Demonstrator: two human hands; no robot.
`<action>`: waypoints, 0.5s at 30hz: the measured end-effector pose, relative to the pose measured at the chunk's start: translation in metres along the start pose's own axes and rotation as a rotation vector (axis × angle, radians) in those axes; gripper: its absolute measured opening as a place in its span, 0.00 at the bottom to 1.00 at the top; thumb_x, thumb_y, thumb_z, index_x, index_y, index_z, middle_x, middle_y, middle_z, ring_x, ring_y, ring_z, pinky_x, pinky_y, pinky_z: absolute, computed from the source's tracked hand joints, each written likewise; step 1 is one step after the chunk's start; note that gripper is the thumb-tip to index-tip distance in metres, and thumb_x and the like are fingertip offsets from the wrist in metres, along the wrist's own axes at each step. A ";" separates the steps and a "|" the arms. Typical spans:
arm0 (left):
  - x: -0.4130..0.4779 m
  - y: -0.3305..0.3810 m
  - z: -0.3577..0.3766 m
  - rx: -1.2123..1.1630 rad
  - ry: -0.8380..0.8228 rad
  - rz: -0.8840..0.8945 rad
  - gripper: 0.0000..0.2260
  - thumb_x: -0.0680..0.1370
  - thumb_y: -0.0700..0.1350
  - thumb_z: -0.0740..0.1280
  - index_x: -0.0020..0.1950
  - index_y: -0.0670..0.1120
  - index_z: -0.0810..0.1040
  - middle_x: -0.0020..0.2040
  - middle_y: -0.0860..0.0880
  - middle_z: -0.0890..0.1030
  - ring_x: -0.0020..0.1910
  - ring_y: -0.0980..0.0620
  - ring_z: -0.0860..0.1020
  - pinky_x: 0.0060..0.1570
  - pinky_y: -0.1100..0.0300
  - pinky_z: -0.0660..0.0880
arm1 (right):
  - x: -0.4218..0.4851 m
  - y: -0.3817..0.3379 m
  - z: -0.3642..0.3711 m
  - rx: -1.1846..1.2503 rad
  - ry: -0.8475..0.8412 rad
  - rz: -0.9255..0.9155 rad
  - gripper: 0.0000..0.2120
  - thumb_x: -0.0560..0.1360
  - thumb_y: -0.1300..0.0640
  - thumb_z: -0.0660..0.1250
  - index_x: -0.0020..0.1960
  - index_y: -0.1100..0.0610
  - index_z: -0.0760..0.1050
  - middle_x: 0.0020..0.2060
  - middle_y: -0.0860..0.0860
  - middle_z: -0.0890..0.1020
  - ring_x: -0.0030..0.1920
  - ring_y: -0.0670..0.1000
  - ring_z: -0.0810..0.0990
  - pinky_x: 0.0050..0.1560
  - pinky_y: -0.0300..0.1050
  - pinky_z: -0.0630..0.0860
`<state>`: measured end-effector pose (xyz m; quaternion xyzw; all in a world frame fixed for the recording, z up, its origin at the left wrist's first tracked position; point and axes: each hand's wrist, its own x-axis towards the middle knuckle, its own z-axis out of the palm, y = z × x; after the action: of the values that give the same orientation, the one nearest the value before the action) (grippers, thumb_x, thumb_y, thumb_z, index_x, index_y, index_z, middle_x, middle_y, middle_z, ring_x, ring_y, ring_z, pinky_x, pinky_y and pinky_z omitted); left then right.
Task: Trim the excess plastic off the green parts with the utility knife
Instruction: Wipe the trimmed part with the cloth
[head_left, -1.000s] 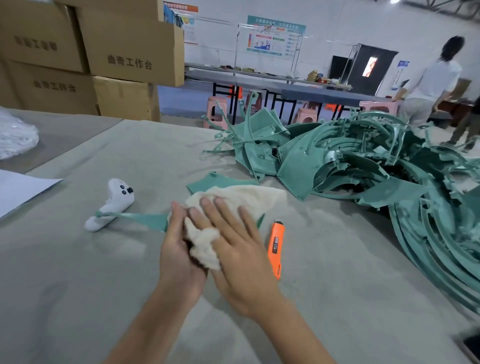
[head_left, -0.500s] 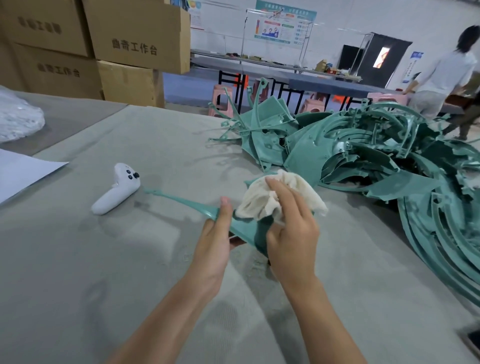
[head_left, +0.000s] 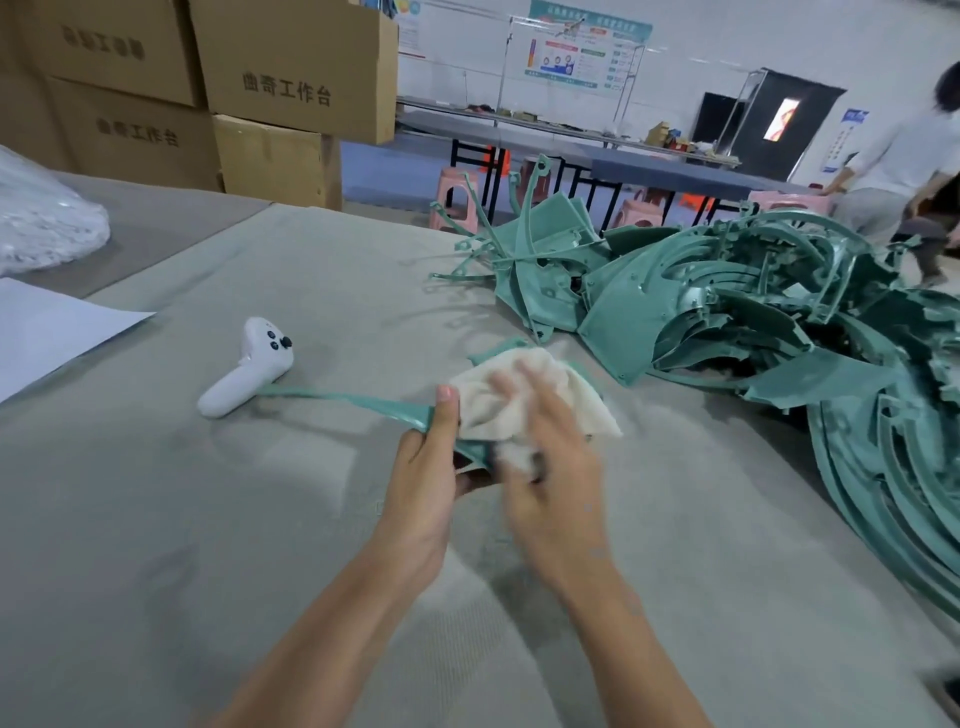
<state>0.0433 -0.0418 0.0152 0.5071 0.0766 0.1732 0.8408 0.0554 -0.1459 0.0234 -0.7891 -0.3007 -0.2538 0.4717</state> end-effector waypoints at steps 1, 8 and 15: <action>0.001 0.003 -0.001 -0.064 0.021 -0.004 0.19 0.72 0.60 0.63 0.43 0.48 0.86 0.46 0.45 0.86 0.44 0.50 0.85 0.38 0.59 0.80 | -0.007 -0.001 0.008 -0.058 -0.118 -0.035 0.27 0.74 0.70 0.63 0.72 0.57 0.70 0.74 0.55 0.68 0.76 0.53 0.62 0.76 0.56 0.59; 0.021 0.023 -0.030 -0.382 0.262 -0.086 0.19 0.82 0.56 0.57 0.59 0.43 0.77 0.51 0.44 0.85 0.47 0.48 0.84 0.44 0.55 0.82 | -0.015 0.004 0.000 0.000 0.201 -0.097 0.11 0.72 0.62 0.59 0.49 0.52 0.77 0.37 0.45 0.79 0.34 0.42 0.73 0.37 0.32 0.68; 0.013 0.022 -0.018 -0.341 0.154 -0.161 0.22 0.78 0.63 0.58 0.57 0.49 0.82 0.54 0.47 0.84 0.54 0.49 0.83 0.55 0.51 0.77 | 0.012 0.011 -0.029 1.212 0.234 1.065 0.17 0.81 0.47 0.61 0.51 0.56 0.84 0.49 0.53 0.85 0.43 0.52 0.85 0.42 0.49 0.83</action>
<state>0.0455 -0.0127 0.0269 0.3350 0.1507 0.1543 0.9172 0.0680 -0.1737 0.0371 -0.4021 0.0812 0.1305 0.9026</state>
